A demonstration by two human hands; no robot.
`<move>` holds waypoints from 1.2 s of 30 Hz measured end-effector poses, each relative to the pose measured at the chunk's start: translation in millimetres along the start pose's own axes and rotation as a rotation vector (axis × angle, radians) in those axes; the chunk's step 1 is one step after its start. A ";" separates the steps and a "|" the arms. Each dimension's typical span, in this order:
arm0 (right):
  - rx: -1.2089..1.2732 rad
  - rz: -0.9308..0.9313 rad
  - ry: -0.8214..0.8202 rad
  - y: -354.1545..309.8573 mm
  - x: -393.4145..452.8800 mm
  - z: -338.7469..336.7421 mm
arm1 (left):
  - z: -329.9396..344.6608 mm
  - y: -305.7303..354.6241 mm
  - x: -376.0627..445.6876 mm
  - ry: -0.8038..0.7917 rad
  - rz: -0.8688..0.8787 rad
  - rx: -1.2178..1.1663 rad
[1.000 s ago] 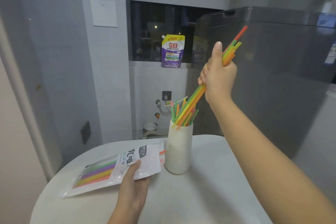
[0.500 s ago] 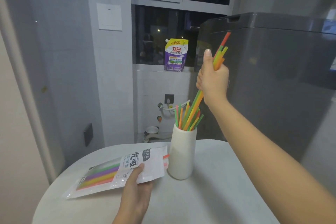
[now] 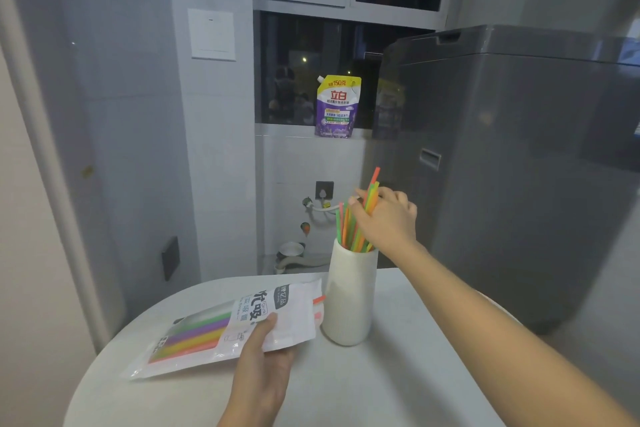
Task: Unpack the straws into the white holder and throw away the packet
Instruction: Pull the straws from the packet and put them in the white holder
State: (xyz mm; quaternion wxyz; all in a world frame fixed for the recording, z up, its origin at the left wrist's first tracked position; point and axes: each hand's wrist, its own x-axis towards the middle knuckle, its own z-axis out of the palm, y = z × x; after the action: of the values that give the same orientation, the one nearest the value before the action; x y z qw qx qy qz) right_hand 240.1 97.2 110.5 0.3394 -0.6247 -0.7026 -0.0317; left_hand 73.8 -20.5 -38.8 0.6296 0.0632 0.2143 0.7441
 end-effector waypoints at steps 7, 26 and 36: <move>0.402 -0.014 0.158 -6.1 -8.0 -7.0 | 2.2 -0.1 -0.1 0.014 0.003 -0.007; -0.051 -0.434 0.174 -2.3 -36.3 -11.2 | 4.1 0.4 -2.3 0.004 0.003 0.092; 0.484 -0.340 0.112 6.6 -131.5 29.3 | 0.2 9.2 -0.8 0.020 0.127 0.389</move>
State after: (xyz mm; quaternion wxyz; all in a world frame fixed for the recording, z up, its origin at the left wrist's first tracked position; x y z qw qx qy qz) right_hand 231.8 -0.2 17.6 0.5062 -0.3965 -0.7644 0.0459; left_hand 65.7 -22.3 -34.8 0.5551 0.1894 0.3560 0.7275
